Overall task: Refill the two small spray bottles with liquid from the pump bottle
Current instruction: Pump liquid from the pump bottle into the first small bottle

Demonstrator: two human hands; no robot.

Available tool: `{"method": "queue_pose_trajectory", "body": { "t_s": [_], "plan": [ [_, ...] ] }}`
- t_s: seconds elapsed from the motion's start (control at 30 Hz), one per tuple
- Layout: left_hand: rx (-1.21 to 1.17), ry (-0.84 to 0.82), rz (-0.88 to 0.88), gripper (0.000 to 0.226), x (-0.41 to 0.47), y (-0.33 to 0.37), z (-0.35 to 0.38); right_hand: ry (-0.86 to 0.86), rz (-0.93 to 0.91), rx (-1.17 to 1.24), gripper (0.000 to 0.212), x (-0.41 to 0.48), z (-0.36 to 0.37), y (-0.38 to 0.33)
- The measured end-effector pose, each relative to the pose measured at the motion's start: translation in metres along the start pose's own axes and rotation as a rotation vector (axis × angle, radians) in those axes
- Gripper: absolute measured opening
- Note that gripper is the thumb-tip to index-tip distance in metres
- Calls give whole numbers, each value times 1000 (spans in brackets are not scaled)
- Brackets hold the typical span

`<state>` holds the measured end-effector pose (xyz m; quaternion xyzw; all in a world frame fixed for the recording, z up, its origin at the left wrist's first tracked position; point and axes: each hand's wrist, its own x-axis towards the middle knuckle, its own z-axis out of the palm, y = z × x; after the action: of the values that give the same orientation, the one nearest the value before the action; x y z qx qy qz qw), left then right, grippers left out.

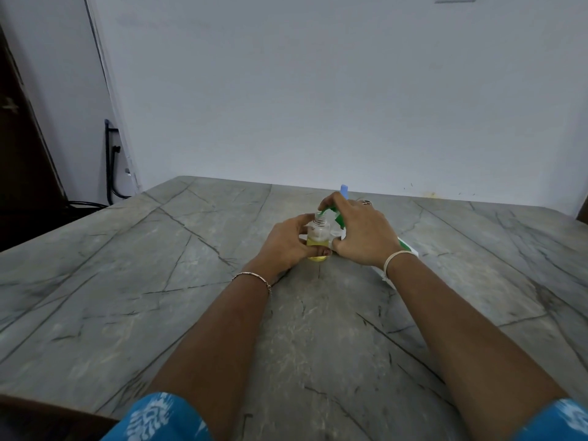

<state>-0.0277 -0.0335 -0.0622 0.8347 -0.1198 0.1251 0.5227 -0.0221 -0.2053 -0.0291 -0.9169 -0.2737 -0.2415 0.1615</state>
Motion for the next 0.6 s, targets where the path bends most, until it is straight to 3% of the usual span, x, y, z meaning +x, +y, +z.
{"method": "queue_pose_trajectory", "body": {
  "t_s": [0.6],
  "plan": [
    [17,3,13,76,1,-1,0,15,0,13,53,2,1,0]
  ]
}}
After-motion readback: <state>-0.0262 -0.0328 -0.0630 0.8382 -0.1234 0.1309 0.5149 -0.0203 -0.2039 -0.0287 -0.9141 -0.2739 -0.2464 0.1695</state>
